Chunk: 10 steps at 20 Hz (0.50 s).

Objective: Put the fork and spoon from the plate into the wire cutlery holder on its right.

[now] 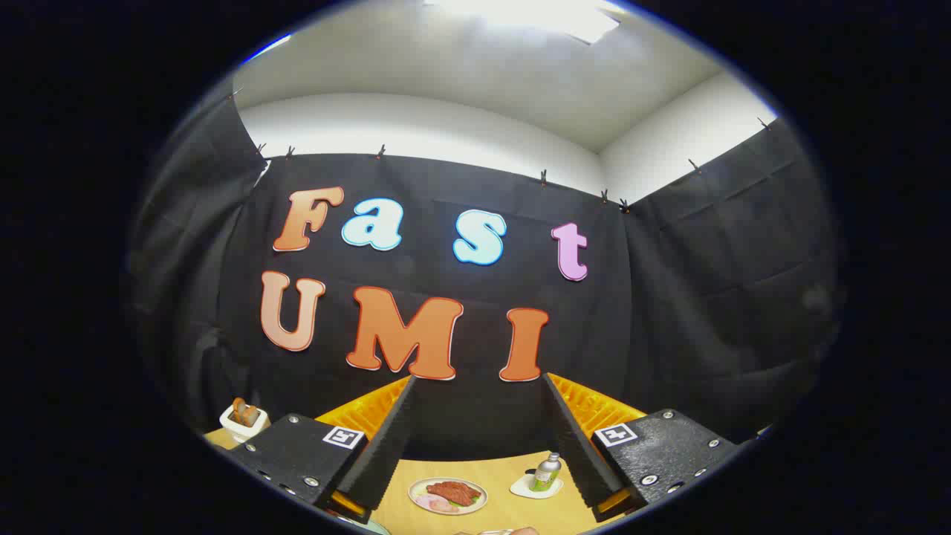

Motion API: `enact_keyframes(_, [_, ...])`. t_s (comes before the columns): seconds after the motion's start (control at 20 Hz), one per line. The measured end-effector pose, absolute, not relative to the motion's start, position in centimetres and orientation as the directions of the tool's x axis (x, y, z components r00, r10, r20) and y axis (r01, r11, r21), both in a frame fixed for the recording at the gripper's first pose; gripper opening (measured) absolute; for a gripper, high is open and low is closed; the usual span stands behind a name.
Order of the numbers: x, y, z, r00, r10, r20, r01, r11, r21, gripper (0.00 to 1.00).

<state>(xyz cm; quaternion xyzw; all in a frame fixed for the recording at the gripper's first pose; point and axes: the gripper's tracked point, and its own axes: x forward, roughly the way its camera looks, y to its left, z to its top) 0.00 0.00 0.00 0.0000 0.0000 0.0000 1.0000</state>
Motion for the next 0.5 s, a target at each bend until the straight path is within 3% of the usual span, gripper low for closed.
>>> enact_keyframes(0.5, [1.6, -0.3, 3.2, 0.997, 0.073, 0.020, -0.073, 0.997, 0.009, 0.97])
